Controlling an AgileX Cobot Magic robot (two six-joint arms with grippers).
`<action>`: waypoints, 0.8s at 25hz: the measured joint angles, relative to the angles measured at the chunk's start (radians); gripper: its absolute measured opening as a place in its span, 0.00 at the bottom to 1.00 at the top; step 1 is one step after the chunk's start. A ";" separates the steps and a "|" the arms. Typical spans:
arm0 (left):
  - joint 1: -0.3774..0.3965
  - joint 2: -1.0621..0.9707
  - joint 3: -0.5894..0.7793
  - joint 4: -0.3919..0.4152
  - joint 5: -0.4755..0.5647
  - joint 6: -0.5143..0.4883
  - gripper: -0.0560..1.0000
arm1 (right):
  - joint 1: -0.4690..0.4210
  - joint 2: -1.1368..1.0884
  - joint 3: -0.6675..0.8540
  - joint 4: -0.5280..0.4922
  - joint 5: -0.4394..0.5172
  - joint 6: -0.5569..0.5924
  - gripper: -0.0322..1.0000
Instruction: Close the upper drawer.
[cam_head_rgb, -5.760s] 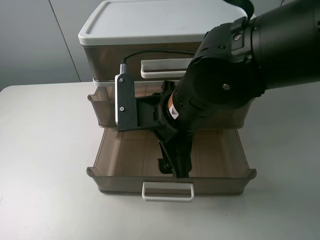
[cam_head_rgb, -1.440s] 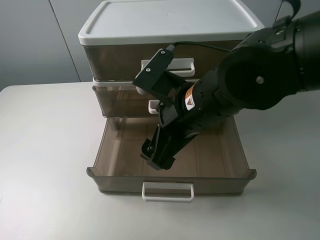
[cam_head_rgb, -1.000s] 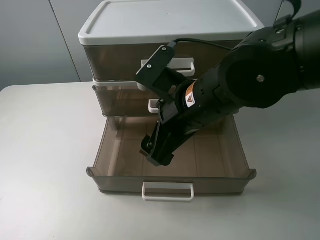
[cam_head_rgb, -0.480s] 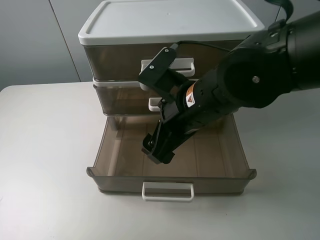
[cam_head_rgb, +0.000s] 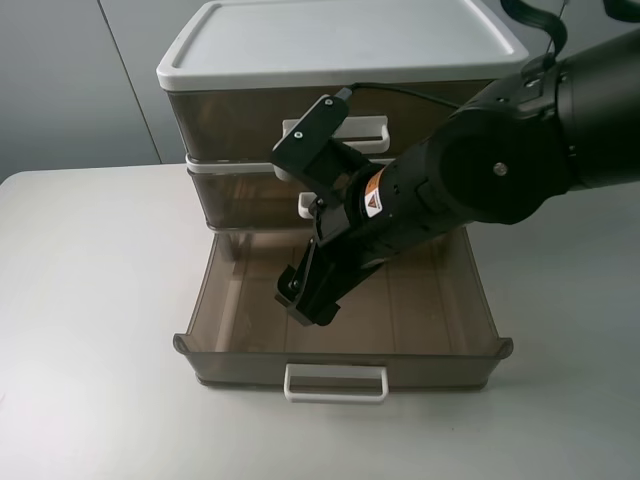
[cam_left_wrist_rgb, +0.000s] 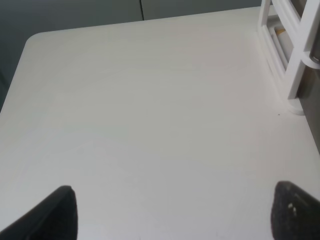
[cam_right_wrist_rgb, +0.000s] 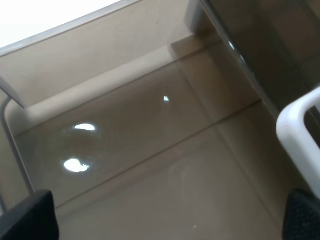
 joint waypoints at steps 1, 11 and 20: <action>0.000 0.000 0.000 0.000 0.000 0.000 0.75 | 0.000 0.000 0.002 0.000 0.000 0.000 0.69; 0.000 0.000 0.000 0.000 0.000 0.000 0.75 | -0.002 0.029 0.002 -0.013 -0.053 -0.002 0.69; 0.000 0.000 0.000 0.000 0.000 0.000 0.75 | -0.002 0.023 0.002 0.010 -0.036 -0.004 0.69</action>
